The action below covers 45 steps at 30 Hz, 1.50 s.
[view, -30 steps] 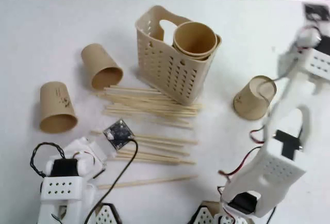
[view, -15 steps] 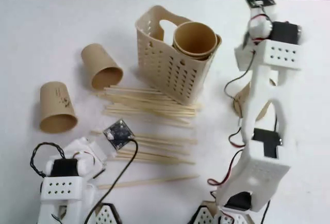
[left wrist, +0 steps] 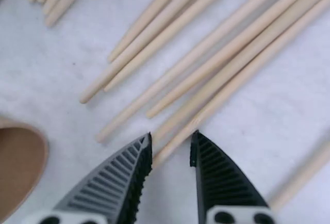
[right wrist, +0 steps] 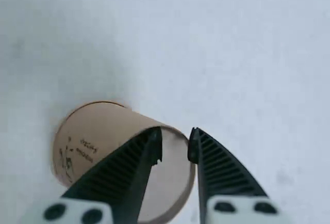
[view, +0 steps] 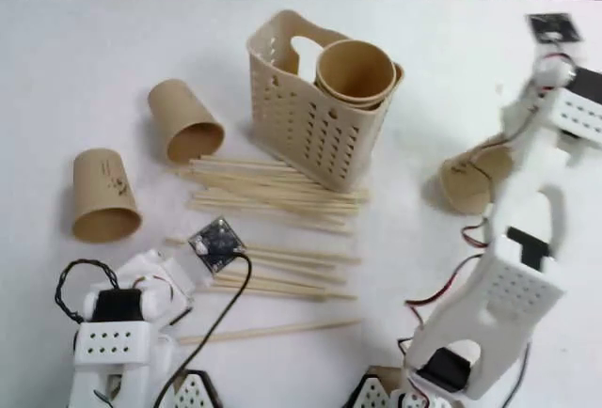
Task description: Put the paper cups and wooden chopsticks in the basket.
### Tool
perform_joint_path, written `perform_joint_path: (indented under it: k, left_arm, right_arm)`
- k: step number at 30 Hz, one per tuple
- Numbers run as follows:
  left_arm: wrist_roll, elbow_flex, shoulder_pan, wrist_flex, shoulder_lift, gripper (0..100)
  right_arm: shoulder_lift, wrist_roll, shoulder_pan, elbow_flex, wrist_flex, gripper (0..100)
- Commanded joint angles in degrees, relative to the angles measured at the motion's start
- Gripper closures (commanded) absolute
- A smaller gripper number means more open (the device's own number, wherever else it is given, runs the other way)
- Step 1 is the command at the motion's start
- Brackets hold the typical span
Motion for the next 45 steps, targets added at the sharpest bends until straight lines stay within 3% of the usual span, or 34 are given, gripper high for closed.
perform_joint_path:
  k: [1,4,12,19,23,29,33,40,45]
  left_arm:
    - [0.62,0.18,-1.01,-1.14,0.48,85]
    - [0.62,0.18,-1.01,-1.14,0.48,85]
    - [0.62,0.18,-1.01,-1.14,0.48,85]
    - [0.62,0.18,-1.01,-1.14,0.48,85]
    - [0.62,0.18,-1.1,-1.14,0.48,85]
    - [0.62,0.18,-1.01,-1.14,0.48,85]
    - [0.62,0.18,-1.01,-1.14,0.48,85]
    - [0.62,0.18,-1.01,-1.14,0.48,85]
    - [0.62,0.18,-1.01,-1.14,0.48,85]
  right_arm:
    - [0.31,4.13,3.91,-0.09,-1.1,88.9]
    - [0.4,7.12,6.2,-0.09,-1.1,88.9]
    - [-3.12,6.15,10.24,-11.25,-0.48,88.9]
    - [-6.2,3.87,6.73,-21.71,13.32,88.9]
    - [-5.32,4.66,2.07,-16.44,13.67,88.2]
    - [-7.52,10.02,-3.91,-5.1,13.76,72.4]
    - [-10.15,14.77,-6.2,0.26,13.41,70.9]
    - [-11.47,22.59,-5.67,9.67,7.16,70.7]
    - [-11.21,23.56,-2.86,15.91,-2.59,70.7]
